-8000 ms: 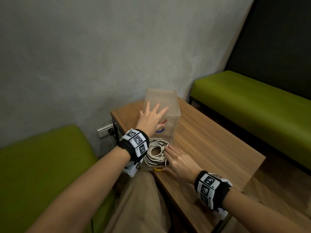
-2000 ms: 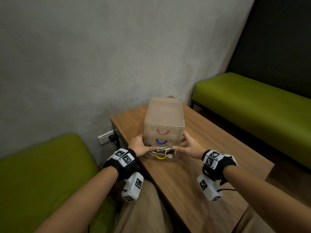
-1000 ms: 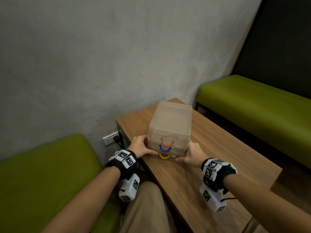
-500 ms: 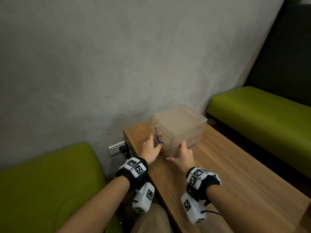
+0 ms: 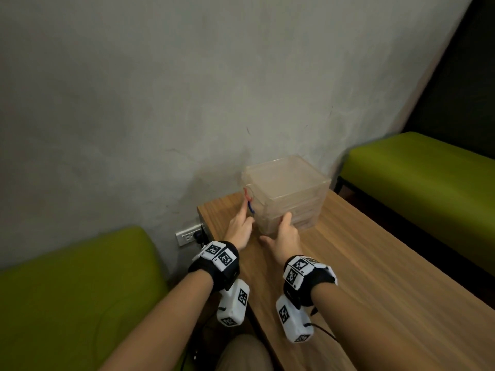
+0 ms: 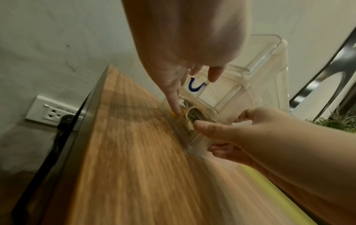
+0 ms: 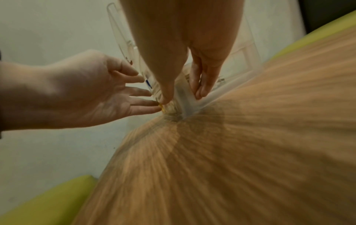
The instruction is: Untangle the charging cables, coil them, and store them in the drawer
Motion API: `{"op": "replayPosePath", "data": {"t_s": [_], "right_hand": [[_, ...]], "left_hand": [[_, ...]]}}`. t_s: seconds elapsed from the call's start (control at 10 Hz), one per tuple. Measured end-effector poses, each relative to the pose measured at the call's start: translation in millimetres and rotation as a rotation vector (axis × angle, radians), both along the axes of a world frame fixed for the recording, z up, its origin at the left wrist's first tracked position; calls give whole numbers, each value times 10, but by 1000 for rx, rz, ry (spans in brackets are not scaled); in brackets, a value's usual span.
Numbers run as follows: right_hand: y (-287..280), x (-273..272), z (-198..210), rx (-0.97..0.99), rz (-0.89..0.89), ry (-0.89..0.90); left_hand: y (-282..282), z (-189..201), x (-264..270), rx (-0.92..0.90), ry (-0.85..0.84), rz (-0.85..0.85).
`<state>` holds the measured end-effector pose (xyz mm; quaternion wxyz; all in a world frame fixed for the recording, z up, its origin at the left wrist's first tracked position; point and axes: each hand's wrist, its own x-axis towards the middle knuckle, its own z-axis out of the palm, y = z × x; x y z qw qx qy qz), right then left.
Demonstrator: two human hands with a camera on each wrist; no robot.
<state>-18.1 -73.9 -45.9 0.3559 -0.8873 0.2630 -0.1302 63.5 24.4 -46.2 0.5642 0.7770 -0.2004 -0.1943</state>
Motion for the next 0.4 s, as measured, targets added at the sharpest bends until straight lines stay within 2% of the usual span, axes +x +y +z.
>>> {"op": "replayPosePath", "data": {"t_s": [0.1, 0.2, 0.3, 0.4], "right_hand": [[-7, -50, 33, 27, 45, 14], [-80, -291, 152, 45, 151, 11], [-363, -896, 386, -44, 220, 9], [-789, -1904, 614, -28, 165, 10]], "left_hand": [[19, 73, -33, 92, -76, -13], [136, 90, -46, 95, -134, -19], [528, 251, -167, 22, -8, -16], [1370, 163, -565, 61, 51, 21]]}}
